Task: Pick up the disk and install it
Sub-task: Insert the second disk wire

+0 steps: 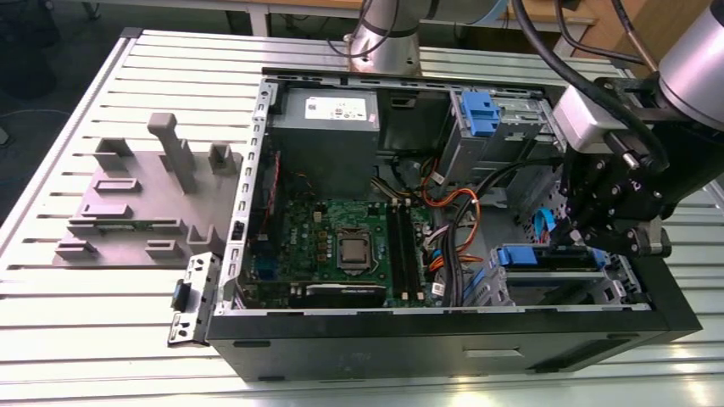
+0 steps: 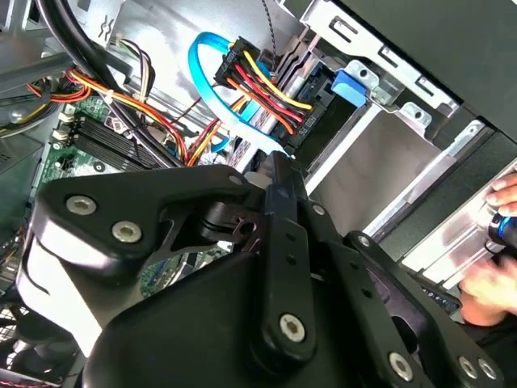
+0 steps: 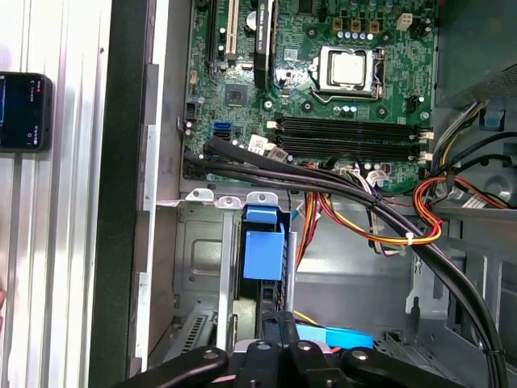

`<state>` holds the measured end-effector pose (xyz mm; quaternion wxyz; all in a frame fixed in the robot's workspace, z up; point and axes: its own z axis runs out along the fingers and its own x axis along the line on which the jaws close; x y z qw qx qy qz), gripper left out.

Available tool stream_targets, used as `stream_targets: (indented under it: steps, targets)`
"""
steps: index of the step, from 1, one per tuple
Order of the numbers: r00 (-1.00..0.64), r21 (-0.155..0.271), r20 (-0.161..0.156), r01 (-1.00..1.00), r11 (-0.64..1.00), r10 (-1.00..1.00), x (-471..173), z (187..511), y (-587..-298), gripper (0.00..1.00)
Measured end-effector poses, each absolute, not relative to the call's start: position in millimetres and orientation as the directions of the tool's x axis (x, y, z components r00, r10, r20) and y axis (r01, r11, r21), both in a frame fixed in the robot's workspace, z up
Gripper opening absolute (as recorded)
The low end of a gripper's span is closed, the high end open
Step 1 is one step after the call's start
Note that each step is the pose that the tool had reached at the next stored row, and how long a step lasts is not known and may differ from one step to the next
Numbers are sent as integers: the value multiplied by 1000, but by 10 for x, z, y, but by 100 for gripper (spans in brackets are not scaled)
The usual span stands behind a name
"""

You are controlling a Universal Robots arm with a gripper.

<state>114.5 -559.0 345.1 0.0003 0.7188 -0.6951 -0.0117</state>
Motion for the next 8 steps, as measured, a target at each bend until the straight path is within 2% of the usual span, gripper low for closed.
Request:
stream_targets:
  steps: [8]
  targets:
    - [33,17,-16,-999,-34,-999,1145,3452,-5590,11]
